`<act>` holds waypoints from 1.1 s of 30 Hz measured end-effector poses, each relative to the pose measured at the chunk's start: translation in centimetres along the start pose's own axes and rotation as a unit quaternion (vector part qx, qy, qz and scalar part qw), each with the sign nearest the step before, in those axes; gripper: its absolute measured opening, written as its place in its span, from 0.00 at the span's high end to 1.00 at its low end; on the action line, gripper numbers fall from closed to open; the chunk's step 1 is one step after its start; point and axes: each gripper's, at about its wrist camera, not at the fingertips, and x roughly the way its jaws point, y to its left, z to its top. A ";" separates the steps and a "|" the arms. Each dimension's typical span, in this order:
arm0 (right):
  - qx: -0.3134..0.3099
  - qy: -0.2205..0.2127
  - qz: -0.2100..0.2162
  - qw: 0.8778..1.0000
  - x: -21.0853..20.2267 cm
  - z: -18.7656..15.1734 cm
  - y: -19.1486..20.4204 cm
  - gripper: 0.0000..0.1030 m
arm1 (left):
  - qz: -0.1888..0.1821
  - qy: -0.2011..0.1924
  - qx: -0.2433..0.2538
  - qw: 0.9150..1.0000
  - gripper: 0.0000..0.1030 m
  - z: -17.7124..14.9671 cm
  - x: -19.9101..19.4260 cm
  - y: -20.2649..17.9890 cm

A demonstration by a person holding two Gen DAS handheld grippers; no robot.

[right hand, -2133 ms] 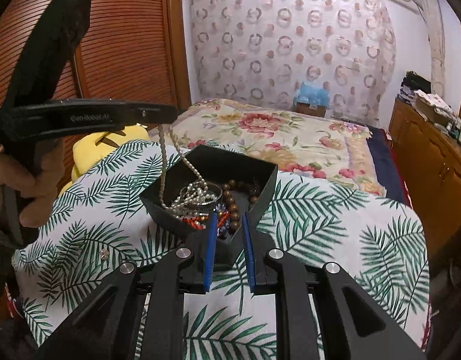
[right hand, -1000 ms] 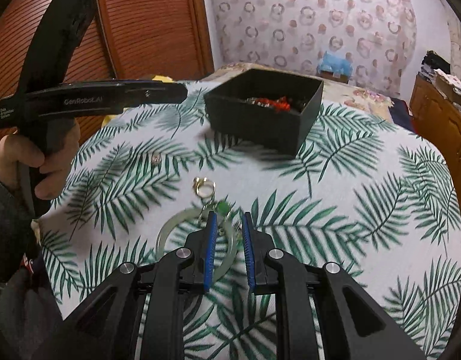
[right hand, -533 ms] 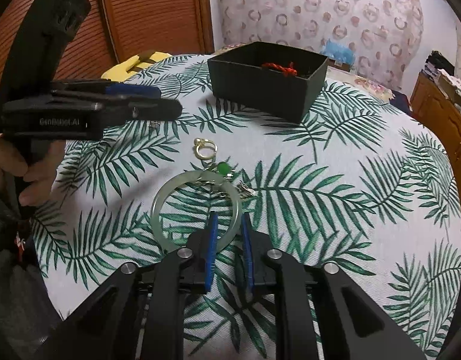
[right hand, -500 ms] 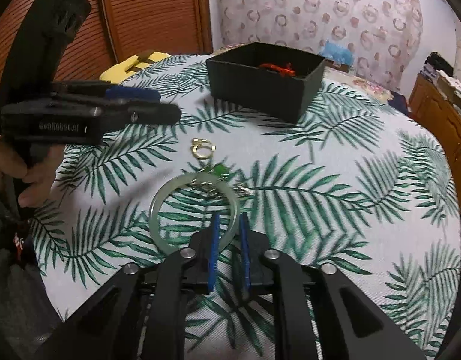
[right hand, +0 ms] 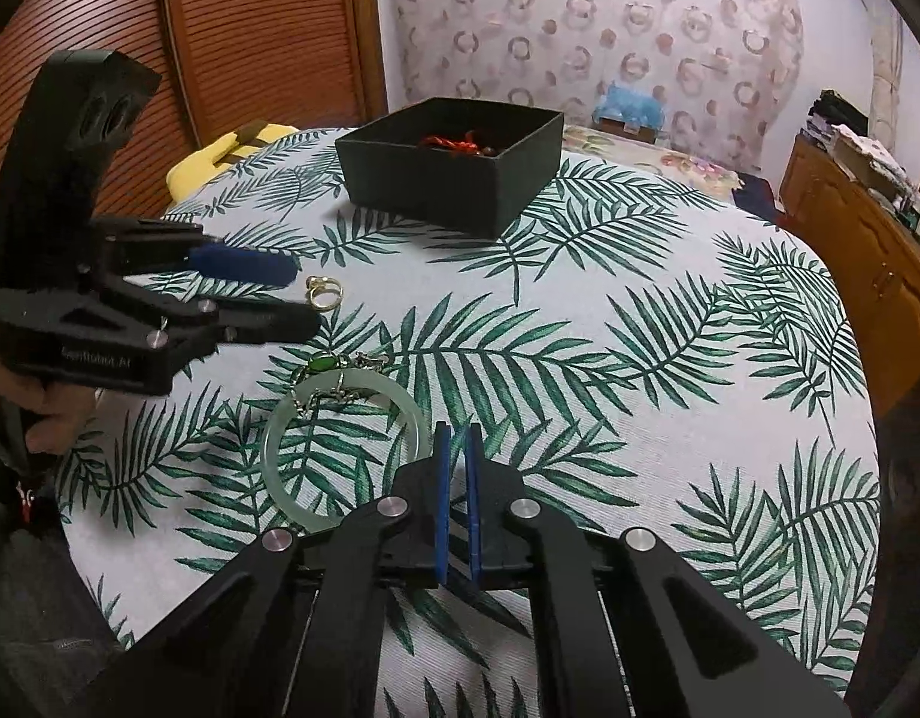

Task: Organize jewelry
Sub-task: 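Move the right tool to the jade bangle while the left grasps the green-pendant chain, then grasp the jade bangle with the right tool while the left lifts the chain toward the box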

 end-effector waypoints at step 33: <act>0.001 -0.012 0.015 1.000 0.1 0.5 1.3 0.94 | -0.008 -0.016 0.021 1.000 0.95 0.3 -0.6 -1.3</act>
